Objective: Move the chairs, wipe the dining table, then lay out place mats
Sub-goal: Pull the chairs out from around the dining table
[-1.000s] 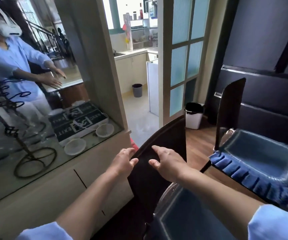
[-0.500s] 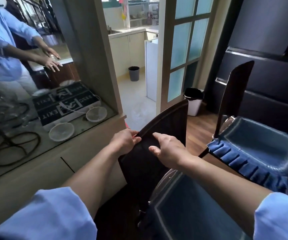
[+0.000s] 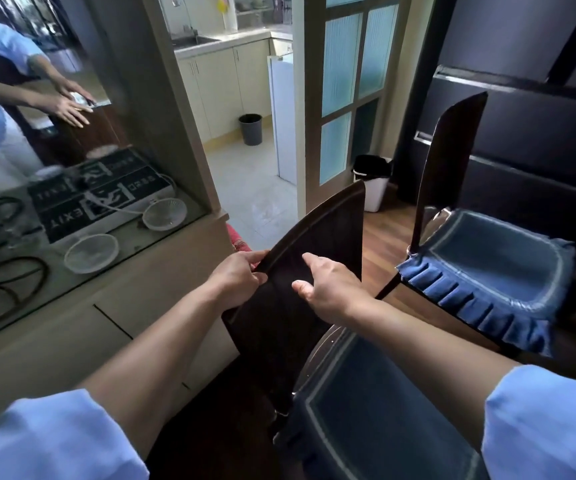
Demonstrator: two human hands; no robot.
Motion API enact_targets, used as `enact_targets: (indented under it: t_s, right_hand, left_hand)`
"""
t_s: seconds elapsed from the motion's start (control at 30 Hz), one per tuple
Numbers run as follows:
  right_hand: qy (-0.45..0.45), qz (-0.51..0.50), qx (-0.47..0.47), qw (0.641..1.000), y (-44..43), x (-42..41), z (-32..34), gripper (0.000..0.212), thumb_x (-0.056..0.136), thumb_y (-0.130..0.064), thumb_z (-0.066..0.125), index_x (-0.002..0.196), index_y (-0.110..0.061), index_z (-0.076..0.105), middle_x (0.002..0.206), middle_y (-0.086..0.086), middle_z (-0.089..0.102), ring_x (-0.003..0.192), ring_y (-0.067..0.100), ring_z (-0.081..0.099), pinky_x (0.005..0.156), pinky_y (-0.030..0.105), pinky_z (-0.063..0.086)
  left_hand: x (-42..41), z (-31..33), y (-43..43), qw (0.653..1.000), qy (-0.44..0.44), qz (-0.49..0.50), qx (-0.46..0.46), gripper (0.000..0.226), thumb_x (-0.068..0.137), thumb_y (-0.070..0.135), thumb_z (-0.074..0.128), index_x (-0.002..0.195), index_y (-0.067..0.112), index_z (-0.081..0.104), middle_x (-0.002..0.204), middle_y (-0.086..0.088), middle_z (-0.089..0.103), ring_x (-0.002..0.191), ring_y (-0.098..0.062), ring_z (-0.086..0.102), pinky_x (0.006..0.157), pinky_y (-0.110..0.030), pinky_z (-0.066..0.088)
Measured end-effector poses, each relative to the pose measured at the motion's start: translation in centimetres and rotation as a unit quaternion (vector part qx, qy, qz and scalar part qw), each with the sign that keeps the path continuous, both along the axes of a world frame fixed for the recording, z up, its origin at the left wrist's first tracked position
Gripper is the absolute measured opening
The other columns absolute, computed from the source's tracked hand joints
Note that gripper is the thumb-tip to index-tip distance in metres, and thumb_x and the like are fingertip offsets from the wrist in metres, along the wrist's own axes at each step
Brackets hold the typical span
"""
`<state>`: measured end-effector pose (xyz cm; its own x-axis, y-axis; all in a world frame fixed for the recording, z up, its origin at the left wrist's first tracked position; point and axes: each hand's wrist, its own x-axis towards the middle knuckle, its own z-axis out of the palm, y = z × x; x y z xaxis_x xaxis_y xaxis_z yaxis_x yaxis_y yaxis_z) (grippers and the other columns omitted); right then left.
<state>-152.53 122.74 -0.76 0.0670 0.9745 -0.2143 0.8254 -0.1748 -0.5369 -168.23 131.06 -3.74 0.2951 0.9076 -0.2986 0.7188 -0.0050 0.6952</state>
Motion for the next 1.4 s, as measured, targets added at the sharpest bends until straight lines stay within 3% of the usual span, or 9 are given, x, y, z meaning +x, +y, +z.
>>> enact_targets:
  t_s: [0.13, 0.23, 0.33, 0.4, 0.7, 1.03, 1.17, 1.27, 1.4]
  right_hand:
    - [0.007, -0.007, 0.006, 1.000, -0.8, 0.6, 0.2, 0.048, 0.097, -0.033, 0.048, 0.139, -0.013, 0.038, 0.144, 0.006, 0.045, 0.132, 0.027, 0.044, 0.107, 0.039, 0.038]
    - [0.008, -0.023, 0.013, 1.000, -1.7, 1.7, 0.1, 0.035, 0.096, -0.031, 0.047, 0.127, -0.015, 0.047, 0.130, 0.007, 0.054, 0.120, 0.029, 0.053, 0.097, 0.039, 0.045]
    - [0.022, -0.051, 0.006, 0.998, -3.1, 3.4, 0.0, 0.026, 0.096, -0.029, 0.046, 0.118, -0.016, 0.052, 0.119, 0.007, 0.060, 0.111, 0.029, 0.057, 0.088, 0.036, 0.045]
    - [0.021, -0.068, -0.004, 0.997, -4.1, 4.9, -0.1, 0.027, 0.096, -0.029, 0.047, 0.119, -0.015, 0.052, 0.119, 0.009, 0.061, 0.112, 0.030, 0.057, 0.089, 0.036, 0.045]
    - [0.029, -0.158, -0.026, 0.987, -10.4, 13.1, -0.2, 0.026, 0.093, -0.029, 0.048, 0.114, -0.017, 0.054, 0.118, 0.011, 0.063, 0.110, 0.031, 0.058, 0.090, 0.036, 0.046]
    - [0.013, -0.263, -0.042, 0.964, -17.4, 21.6, -0.1, 0.007, 0.089, -0.020, 0.050, 0.091, -0.015, 0.047, 0.115, 0.016, 0.061, 0.105, 0.033, 0.058, 0.073, 0.030, 0.037]
    - [-0.012, -0.304, -0.041, 0.952, -19.9, 24.0, -0.2, 0.013, 0.089, -0.017, 0.046, 0.078, -0.016, 0.040, 0.114, 0.017, 0.062, 0.103, 0.034, 0.059, 0.071, 0.029, 0.035]
    - [-0.016, -0.311, -0.043, 0.949, -21.8, 25.7, 0.0, 0.005, 0.090, -0.017, 0.046, 0.093, -0.014, 0.049, 0.116, 0.018, 0.062, 0.107, 0.034, 0.059, 0.072, 0.028, 0.037]
    - [-0.006, -0.294, -0.052, 0.954, -23.4, 26.6, 0.2, 0.030, 0.088, -0.022, 0.054, 0.116, -0.010, 0.056, 0.124, 0.015, 0.061, 0.114, 0.032, 0.057, 0.085, 0.030, 0.044]
  left_hand:
    - [2.0, 0.3, -2.7, 0.999, -0.017, -0.027, 0.004, 0.046, 0.090, 0.011, 0.056, 0.125, 0.041, 0.058, 0.075, 0.012, 0.068, 0.057, -0.009, 0.059, 0.065, -0.025, 0.045]
    - [4.2, 0.9, -5.1, 0.998, -0.015, -0.057, 0.013, 0.048, 0.091, 0.012, 0.056, 0.131, 0.038, 0.053, 0.104, -0.005, 0.073, 0.065, -0.004, 0.063, 0.060, -0.019, 0.042]
    - [6.8, 1.5, -7.4, 0.995, -0.015, -0.089, 0.034, 0.051, 0.091, 0.010, 0.054, 0.137, 0.031, 0.048, 0.122, -0.008, 0.066, 0.108, -0.024, 0.063, 0.079, -0.026, 0.047]
    - [8.7, 1.6, -8.6, 0.993, -0.007, -0.108, 0.043, 0.051, 0.092, 0.010, 0.053, 0.139, 0.028, 0.046, 0.125, -0.009, 0.064, 0.118, -0.027, 0.056, 0.085, -0.026, 0.043]
    - [18.5, 1.4, -13.6, 0.974, 0.003, -0.215, 0.078, 0.045, 0.093, 0.014, 0.049, 0.137, 0.024, 0.048, 0.109, -0.014, 0.069, 0.102, -0.033, 0.062, 0.069, -0.024, 0.040]
    - [28.6, -0.1, -20.1, 0.949, -0.028, -0.302, 0.082, 0.032, 0.084, 0.007, 0.053, 0.115, 0.005, 0.060, 0.096, -0.019, 0.070, 0.096, -0.039, 0.062, 0.077, -0.041, 0.049]
    - [31.5, -0.6, -23.0, 0.940, -0.039, -0.330, 0.084, 0.036, 0.079, 0.020, 0.053, 0.110, 0.003, 0.061, 0.095, -0.017, 0.071, 0.095, -0.038, 0.064, 0.077, -0.045, 0.050]
    - [33.2, -0.5, -24.7, 0.938, -0.042, -0.337, 0.072, 0.037, 0.081, 0.021, 0.054, 0.115, 0.005, 0.058, 0.098, -0.016, 0.070, 0.098, -0.038, 0.064, 0.079, -0.046, 0.051]
    - [33.8, -0.3, -25.3, 0.942, -0.030, -0.328, 0.061, 0.036, 0.084, 0.021, 0.054, 0.116, 0.006, 0.054, 0.102, -0.019, 0.067, 0.099, -0.039, 0.062, 0.083, -0.047, 0.051]
